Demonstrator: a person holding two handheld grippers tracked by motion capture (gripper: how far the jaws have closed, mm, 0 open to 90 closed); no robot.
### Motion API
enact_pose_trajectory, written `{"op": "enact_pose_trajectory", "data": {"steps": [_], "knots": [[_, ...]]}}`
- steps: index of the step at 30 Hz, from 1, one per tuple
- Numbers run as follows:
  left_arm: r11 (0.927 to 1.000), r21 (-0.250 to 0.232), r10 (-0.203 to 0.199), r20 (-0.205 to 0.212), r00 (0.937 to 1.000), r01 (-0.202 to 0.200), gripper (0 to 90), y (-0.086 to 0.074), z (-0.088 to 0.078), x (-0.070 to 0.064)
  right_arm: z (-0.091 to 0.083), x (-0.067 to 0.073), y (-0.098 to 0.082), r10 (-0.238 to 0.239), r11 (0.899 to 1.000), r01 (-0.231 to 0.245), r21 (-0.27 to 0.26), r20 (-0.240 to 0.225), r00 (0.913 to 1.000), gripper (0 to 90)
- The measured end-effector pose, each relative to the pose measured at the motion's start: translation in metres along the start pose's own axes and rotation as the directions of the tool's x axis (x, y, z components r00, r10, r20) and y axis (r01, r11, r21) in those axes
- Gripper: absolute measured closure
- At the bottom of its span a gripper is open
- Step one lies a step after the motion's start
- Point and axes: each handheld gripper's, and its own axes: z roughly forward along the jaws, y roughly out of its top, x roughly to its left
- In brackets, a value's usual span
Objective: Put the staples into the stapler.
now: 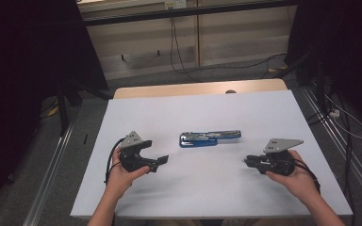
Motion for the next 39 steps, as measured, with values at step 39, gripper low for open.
{"op": "enact_pose_trajectory", "data": {"steps": [39], "knots": [[0.9999, -0.005, -0.012, 0.004, 0.9999, 0.012, 5.0, -0.009, -0.01, 0.002, 0.012, -0.004, 0.042, -0.083, 0.996, 0.081, -0.028, -0.069, 0.9941, 79.5]]}}
